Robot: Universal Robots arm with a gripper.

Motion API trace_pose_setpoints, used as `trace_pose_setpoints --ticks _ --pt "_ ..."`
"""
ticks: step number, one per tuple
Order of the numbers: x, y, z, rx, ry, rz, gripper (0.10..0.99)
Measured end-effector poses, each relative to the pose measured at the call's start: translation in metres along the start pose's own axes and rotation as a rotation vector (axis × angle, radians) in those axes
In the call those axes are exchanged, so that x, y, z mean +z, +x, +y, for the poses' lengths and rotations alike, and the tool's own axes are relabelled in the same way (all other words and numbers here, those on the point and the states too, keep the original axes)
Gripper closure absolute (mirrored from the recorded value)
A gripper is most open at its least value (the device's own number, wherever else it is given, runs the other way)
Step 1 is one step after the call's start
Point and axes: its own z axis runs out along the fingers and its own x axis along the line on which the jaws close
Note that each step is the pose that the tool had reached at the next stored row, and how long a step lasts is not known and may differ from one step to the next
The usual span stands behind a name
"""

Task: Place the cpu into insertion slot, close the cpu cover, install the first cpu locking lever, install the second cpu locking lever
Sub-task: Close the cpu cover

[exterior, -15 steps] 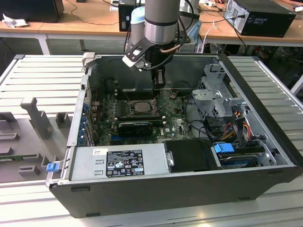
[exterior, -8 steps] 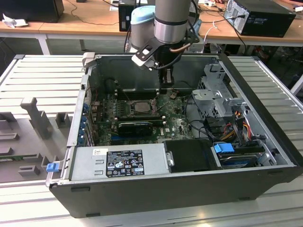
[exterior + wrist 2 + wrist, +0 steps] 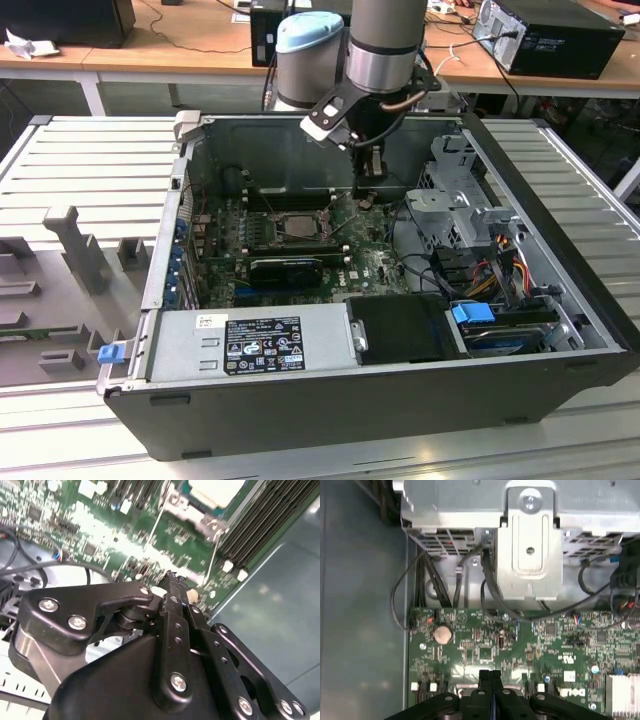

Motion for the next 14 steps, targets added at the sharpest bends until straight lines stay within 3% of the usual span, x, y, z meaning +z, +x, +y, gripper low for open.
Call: trace_pose_setpoints --ticks 1,7,14 --pt "0.0012 0.0000 0.0027 -0.001 0.000 0.0001 0.980" --pt "0.0129 -0.0004 0.0031 -0.004 0.000 0.0002 0.980" --pt "0.0132 -0.0003 -0.0025 -0.004 0.000 0.0000 0.980"
